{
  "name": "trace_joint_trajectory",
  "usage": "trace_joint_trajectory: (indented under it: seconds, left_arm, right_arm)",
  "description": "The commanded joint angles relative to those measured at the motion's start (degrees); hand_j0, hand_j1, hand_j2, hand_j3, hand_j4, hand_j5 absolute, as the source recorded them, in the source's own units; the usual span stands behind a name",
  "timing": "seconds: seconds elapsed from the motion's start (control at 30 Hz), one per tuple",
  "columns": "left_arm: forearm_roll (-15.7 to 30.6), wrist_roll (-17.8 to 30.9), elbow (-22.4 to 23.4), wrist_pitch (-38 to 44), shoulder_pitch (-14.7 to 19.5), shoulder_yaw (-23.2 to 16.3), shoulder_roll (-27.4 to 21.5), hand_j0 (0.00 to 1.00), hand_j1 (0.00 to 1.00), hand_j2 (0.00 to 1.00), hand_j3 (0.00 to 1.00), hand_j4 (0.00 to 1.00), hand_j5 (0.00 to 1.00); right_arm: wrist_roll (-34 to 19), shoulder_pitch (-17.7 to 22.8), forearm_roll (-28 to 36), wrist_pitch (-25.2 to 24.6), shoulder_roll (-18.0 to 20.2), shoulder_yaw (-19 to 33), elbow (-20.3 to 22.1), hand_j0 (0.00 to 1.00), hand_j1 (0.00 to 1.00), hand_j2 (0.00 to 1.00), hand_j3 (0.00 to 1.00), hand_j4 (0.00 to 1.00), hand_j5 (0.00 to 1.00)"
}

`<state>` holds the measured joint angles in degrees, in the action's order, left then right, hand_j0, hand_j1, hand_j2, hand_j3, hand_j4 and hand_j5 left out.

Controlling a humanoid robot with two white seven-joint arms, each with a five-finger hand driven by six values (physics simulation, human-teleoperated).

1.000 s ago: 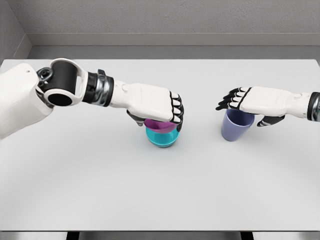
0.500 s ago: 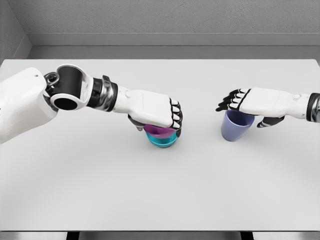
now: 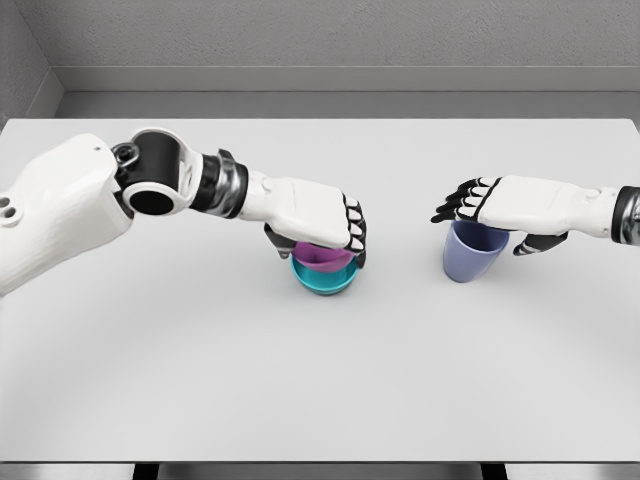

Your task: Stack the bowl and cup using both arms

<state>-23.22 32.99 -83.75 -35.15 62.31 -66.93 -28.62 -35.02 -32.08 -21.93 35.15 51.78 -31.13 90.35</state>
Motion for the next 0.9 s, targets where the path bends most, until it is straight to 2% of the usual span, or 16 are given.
trace_joint_trajectory:
  seconds: [0.0, 0.17, 0.4, 0.8, 0.87]
  left_arm:
    - [0.3, 0.0, 0.1, 0.1, 0.0, -0.2, 0.0, 0.77, 0.77, 0.77, 0.77, 0.77, 0.77]
    - [0.3, 0.0, 0.2, 0.1, 0.0, -1.0, 0.1, 0.81, 0.81, 0.81, 0.81, 0.81, 0.81]
    - [0.4, 0.0, 0.3, 0.1, 0.0, -0.9, 0.0, 0.97, 0.97, 0.97, 0.97, 0.97, 0.97]
    - [1.0, -0.2, 0.3, 0.1, 0.0, -0.9, -0.6, 1.00, 1.00, 1.00, 1.00, 1.00, 1.00]
    - [1.9, -0.2, 0.2, 0.1, 0.9, -0.4, -1.4, 1.00, 1.00, 1.00, 1.00, 1.00, 1.00]
  right_arm:
    - [0.0, 0.0, 0.3, -0.2, 0.0, 0.0, 0.0, 1.00, 1.00, 1.00, 1.00, 1.00, 1.00]
    - [0.0, 0.0, 0.2, -0.2, 0.0, -0.1, 0.0, 1.00, 1.00, 1.00, 1.00, 1.00, 1.00]
    - [0.0, 0.0, 0.2, -0.2, 0.0, -0.2, 0.0, 1.00, 1.00, 1.00, 1.00, 1.00, 1.00]
    - [0.0, 0.0, 0.2, -0.2, -0.1, -0.7, 0.0, 1.00, 1.00, 1.00, 1.00, 1.00, 1.00]
    - [0.0, -0.1, 0.2, -0.2, -0.1, -0.9, 0.0, 1.00, 1.00, 1.00, 1.00, 1.00, 1.00]
